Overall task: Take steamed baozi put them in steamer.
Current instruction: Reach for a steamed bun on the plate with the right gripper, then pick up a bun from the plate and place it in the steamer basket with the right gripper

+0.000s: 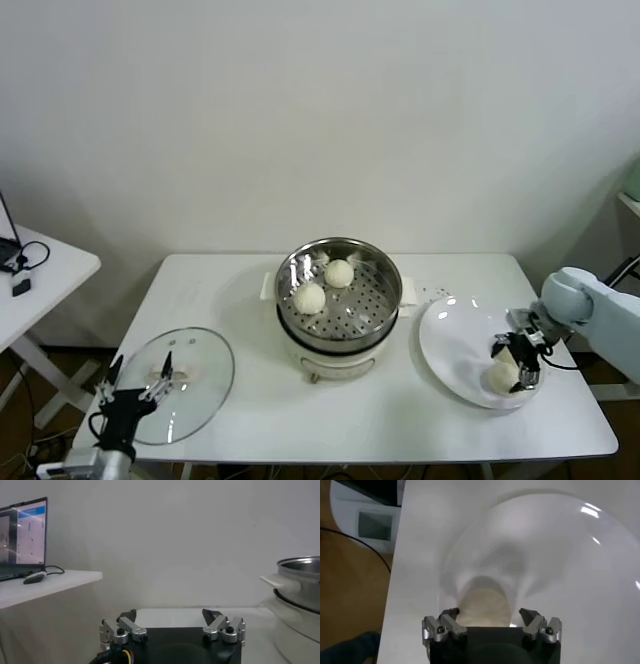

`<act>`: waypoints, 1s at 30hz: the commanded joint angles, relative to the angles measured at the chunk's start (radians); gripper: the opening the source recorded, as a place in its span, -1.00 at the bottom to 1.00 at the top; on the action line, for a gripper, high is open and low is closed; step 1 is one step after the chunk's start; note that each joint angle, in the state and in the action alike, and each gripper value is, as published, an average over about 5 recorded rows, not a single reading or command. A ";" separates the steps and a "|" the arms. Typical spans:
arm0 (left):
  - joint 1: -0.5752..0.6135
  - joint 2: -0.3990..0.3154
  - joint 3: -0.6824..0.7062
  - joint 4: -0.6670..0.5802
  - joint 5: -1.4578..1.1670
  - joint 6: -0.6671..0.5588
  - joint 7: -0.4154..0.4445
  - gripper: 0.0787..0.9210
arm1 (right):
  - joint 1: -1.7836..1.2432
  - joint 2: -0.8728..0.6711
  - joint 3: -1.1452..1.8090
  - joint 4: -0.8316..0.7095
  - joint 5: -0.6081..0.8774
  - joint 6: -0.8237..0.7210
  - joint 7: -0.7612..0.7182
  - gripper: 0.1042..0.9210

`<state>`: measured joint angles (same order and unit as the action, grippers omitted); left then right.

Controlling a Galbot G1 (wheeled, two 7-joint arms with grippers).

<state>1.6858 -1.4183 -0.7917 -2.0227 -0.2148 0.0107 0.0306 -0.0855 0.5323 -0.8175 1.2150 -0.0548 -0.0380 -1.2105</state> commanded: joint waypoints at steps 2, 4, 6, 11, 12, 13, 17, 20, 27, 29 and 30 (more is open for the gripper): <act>-0.006 0.000 0.003 0.005 0.004 0.003 -0.001 0.77 | -0.023 0.009 0.010 -0.019 -0.024 0.001 -0.003 0.76; -0.008 0.000 0.004 0.006 0.004 0.003 -0.001 0.77 | -0.023 0.011 0.009 -0.022 -0.027 0.000 -0.005 0.76; -0.009 0.000 0.004 0.007 0.004 0.004 -0.001 0.77 | -0.022 0.013 0.009 -0.024 -0.029 0.000 -0.008 0.76; -0.013 0.001 0.004 0.009 0.005 0.005 -0.002 0.77 | -0.021 0.015 0.010 -0.028 -0.029 0.000 -0.012 0.68; -0.014 0.001 0.005 0.010 0.005 0.006 -0.002 0.77 | -0.020 0.015 0.011 -0.029 -0.029 0.000 -0.011 0.64; -0.015 0.001 0.005 0.010 0.005 0.006 -0.002 0.77 | -0.020 0.016 0.011 -0.029 -0.029 0.000 -0.011 0.58; -0.016 0.002 0.005 0.011 0.005 0.007 -0.002 0.77 | -0.019 0.017 0.012 -0.028 -0.026 0.001 -0.011 0.40; -0.016 0.003 0.005 0.011 0.005 0.006 -0.002 0.77 | 0.001 0.018 0.007 -0.024 -0.016 0.001 -0.011 0.36; -0.017 0.005 0.007 0.012 0.004 0.007 -0.002 0.77 | 0.239 0.029 -0.125 0.057 -0.020 0.097 -0.042 0.34; -0.018 0.005 0.007 0.011 0.005 0.007 -0.002 0.77 | 0.355 0.050 -0.169 0.097 -0.104 0.183 -0.058 0.34; -0.018 0.004 0.007 0.010 0.005 0.007 -0.002 0.77 | 0.412 0.064 -0.186 0.119 -0.164 0.235 -0.064 0.34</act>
<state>1.6687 -1.4140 -0.7853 -2.0110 -0.2105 0.0171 0.0286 0.0041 0.5596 -0.8672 1.2294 -0.0709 0.0046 -1.2412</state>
